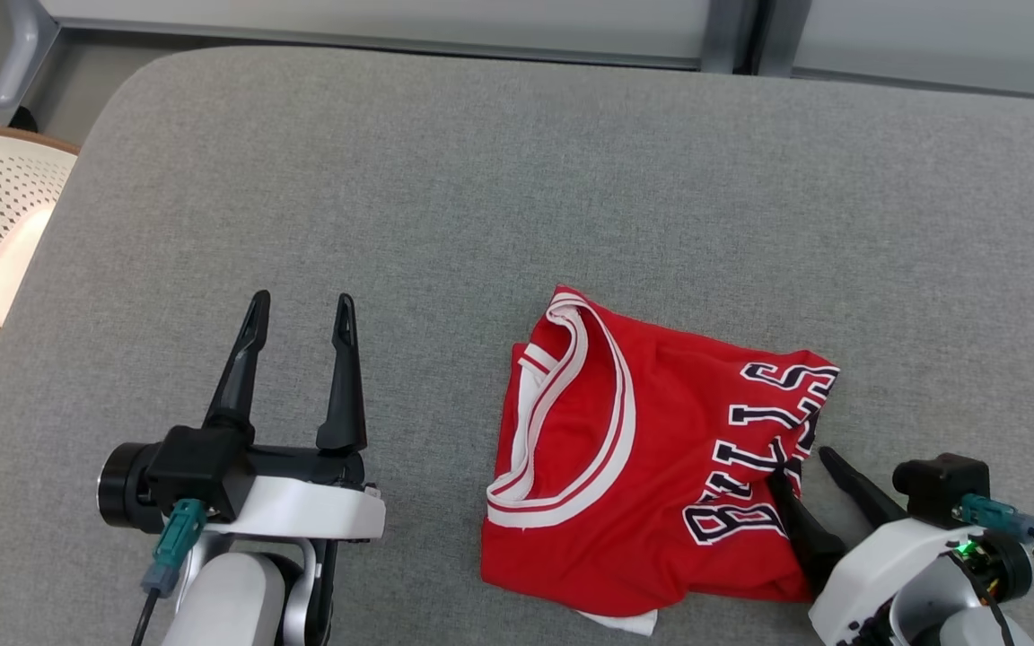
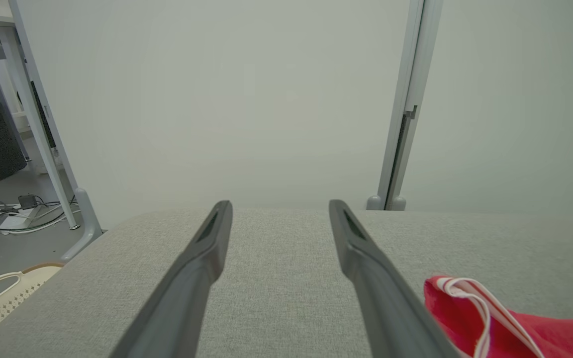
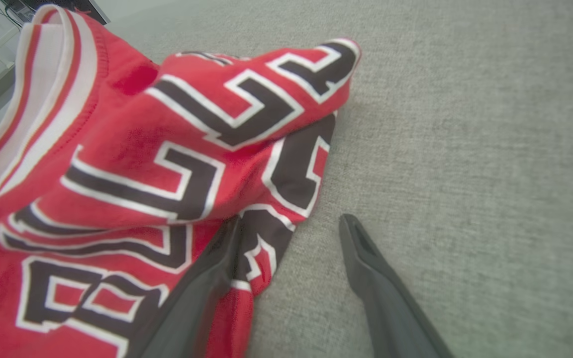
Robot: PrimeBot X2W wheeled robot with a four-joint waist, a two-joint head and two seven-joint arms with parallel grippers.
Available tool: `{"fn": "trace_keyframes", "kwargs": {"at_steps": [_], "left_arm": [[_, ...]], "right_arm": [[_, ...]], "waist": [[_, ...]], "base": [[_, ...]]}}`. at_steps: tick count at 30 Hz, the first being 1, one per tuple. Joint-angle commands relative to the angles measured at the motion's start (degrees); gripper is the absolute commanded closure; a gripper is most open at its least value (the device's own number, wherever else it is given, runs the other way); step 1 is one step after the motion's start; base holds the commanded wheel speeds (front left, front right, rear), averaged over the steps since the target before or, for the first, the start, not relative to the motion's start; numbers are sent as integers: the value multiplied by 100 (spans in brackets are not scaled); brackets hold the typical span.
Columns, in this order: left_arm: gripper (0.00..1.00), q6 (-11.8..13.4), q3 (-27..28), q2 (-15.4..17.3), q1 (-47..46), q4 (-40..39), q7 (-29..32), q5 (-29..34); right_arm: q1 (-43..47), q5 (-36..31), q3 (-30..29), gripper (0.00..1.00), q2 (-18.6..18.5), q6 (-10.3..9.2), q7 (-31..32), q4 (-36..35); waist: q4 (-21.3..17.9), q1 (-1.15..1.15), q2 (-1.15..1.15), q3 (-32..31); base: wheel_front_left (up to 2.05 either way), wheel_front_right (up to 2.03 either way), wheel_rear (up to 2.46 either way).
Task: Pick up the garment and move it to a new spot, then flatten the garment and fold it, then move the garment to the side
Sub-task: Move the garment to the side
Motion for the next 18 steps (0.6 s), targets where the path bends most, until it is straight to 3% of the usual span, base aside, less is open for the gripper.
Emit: {"fn": "trace_keyframes", "kwargs": {"at_steps": [1,2,3,5,12,18], "left_arm": [[0,8,39,-8,-122,-32,-31,18],[0,15,61,-16,-104,-44,-31,38],[0,12,75,-19,-94,-48,-29,54],[0,-20,90,-22,-110,-51,-30,80],[0,-94,168,-24,-162,-153,-32,232],[0,-140,293,92,-194,-376,-31,409]], "right_arm": [[112,141,264,0,110,3,258,316],[98,228,381,0,129,14,328,350],[88,271,460,46,104,17,374,362],[111,417,586,100,59,17,470,362],[10,440,433,100,-281,-6,106,-176],[-122,346,106,100,-539,-5,-97,-451]], "waist": [[46,0,0,91],[21,0,0,93],[-1,0,0,96],[-41,0,0,90],[-404,0,0,64],[-1168,0,0,69]], "base": [[0,0,0],[0,0,0],[0,0,0],[0,0,0],[0,0,0],[0,0,0]]}}
